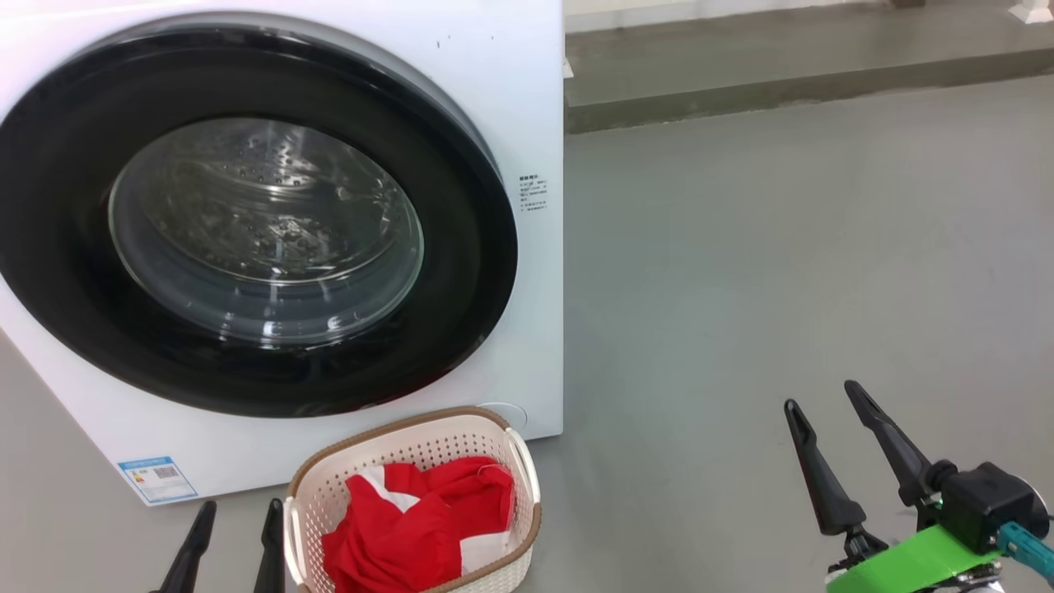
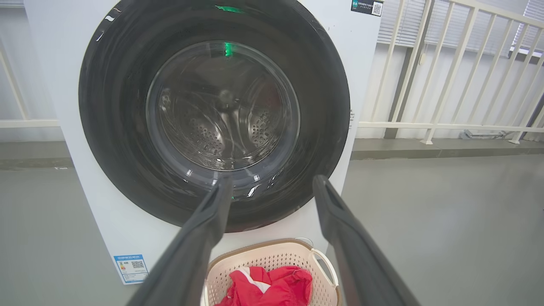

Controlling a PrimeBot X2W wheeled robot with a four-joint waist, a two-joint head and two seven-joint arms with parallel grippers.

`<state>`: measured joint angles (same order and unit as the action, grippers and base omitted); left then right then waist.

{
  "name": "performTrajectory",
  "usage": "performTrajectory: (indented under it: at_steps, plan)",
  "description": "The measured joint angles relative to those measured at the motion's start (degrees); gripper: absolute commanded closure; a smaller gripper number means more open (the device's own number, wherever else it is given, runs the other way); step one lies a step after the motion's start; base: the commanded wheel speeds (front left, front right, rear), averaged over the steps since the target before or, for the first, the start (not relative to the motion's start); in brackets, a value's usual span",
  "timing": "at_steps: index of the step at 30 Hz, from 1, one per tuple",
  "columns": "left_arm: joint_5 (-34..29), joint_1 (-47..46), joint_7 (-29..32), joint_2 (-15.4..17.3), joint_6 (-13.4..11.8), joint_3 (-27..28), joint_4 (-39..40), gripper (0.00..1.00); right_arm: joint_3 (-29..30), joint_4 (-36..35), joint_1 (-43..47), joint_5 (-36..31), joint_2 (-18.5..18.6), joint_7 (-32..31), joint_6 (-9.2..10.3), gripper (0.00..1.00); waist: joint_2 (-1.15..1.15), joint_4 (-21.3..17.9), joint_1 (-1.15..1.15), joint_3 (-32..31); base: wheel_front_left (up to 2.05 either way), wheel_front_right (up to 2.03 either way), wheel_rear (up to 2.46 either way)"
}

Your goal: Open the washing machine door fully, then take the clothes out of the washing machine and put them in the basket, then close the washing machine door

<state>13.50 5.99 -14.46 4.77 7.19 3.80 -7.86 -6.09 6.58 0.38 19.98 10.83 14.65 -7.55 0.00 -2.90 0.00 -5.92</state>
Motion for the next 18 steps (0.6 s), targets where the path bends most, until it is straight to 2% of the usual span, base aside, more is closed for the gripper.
performTrajectory:
  at_steps: [12, 13, 18]
  plan:
    - [-1.93, 1.31, 0.0, 0.0, 0.0, -0.4, 1.7, 0.0, 1.47, -1.08, 1.87, -1.33, -0.74, 0.0, 0.0, 0.0, 0.0, 0.51, 0.0, -0.71, 0.0, 0.0, 0.0]
    - [-2.0, 1.29, 0.04, -0.18, -0.03, -0.41, 1.35, 1.0, 1.42, -0.64, 1.89, -1.45, -0.82, -0.01, -0.01, 1.0, 0.0, 0.53, 0.0, -0.7, 0.0, 0.0, 0.0]
    - [-1.91, 1.45, 0.35, -1.29, -0.09, -0.78, -2.61, 1.0, 1.23, 3.15, 4.07, -1.45, -2.49, -0.02, -0.01, 1.0, 0.0, 0.53, 0.0, -0.7, 0.0, 0.0, 0.0]
